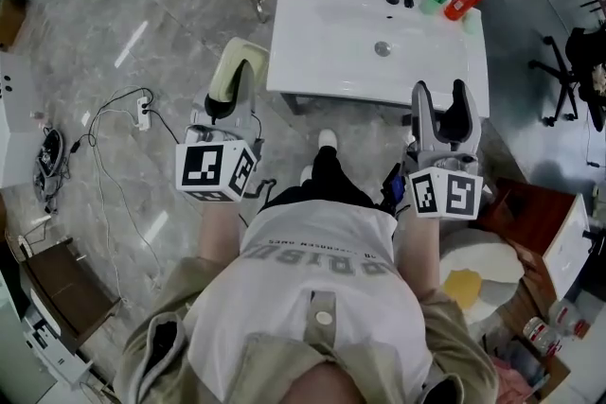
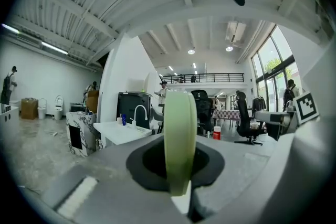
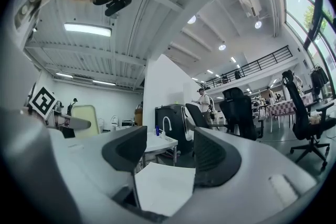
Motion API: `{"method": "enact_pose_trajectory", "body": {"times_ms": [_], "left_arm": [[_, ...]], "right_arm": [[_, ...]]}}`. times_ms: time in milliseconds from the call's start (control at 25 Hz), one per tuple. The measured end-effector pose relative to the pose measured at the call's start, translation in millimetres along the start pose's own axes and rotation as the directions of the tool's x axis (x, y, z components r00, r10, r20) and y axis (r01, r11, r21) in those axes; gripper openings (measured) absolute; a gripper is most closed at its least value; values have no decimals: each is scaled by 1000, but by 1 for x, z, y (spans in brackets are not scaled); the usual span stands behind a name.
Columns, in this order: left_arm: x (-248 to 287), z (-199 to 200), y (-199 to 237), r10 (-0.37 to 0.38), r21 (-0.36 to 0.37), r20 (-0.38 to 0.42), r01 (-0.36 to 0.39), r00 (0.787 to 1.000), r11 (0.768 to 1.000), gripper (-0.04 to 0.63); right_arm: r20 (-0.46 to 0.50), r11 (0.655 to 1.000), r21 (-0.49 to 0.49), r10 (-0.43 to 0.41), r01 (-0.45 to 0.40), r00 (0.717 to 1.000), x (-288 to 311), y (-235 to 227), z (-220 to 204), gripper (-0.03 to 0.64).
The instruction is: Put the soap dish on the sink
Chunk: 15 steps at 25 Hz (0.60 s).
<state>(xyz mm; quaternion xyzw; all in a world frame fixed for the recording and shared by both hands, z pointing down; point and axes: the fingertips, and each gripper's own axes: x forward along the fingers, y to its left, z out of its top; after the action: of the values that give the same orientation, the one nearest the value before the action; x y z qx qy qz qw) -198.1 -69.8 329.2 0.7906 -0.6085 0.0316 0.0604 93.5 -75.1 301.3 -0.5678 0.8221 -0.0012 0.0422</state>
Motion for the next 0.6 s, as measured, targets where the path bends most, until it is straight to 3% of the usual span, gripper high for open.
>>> {"method": "enact_pose_trajectory", "body": {"times_ms": [280,600], "left_arm": [[46,-12,2,-5,-9,-34,5,999,1000,18],[107,14,-11,-29,4,9,29,1000,1000,18]], "right_arm": [[-50,999,31,13,-11,999,39,-16,-27,265],[-23,999,28,40,-39,999,90,-44,-17,265]]}}
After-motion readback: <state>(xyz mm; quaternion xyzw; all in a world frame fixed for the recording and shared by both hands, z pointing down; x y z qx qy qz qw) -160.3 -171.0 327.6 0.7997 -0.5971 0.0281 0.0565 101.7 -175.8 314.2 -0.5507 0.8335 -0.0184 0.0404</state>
